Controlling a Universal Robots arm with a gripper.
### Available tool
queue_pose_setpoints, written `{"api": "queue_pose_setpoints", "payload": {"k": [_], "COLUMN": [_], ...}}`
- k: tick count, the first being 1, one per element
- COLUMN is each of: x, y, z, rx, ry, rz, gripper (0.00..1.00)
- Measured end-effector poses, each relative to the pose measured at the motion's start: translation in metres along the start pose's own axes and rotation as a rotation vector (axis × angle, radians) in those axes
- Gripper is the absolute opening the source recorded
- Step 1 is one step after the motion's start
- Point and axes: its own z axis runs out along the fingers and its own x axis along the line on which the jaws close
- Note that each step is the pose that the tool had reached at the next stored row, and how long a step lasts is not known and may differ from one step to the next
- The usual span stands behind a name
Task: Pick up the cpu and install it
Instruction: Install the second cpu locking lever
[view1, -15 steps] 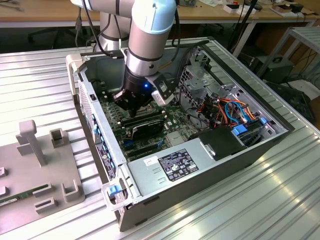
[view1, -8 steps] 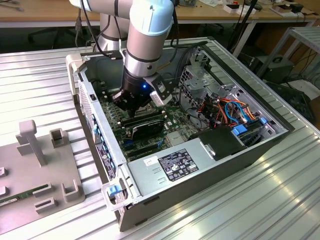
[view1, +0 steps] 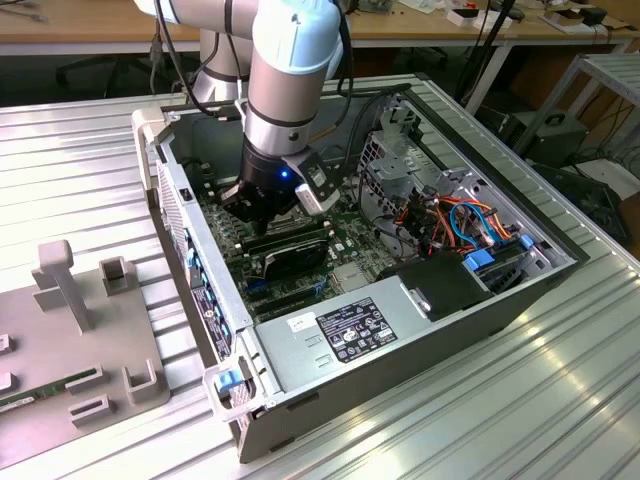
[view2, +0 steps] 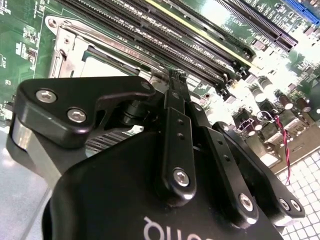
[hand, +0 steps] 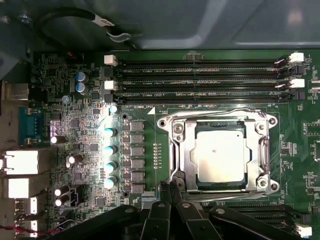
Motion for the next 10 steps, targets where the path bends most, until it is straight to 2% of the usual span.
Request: {"api": "queue_pose_setpoints", "payload": {"k": [10], "x": [0.0035], "y": [0.0018], "z": [0.0026], "rx": [-0.0037], "ry": [-0.0076], "rz": [0.000], "gripper": [0.11]}}
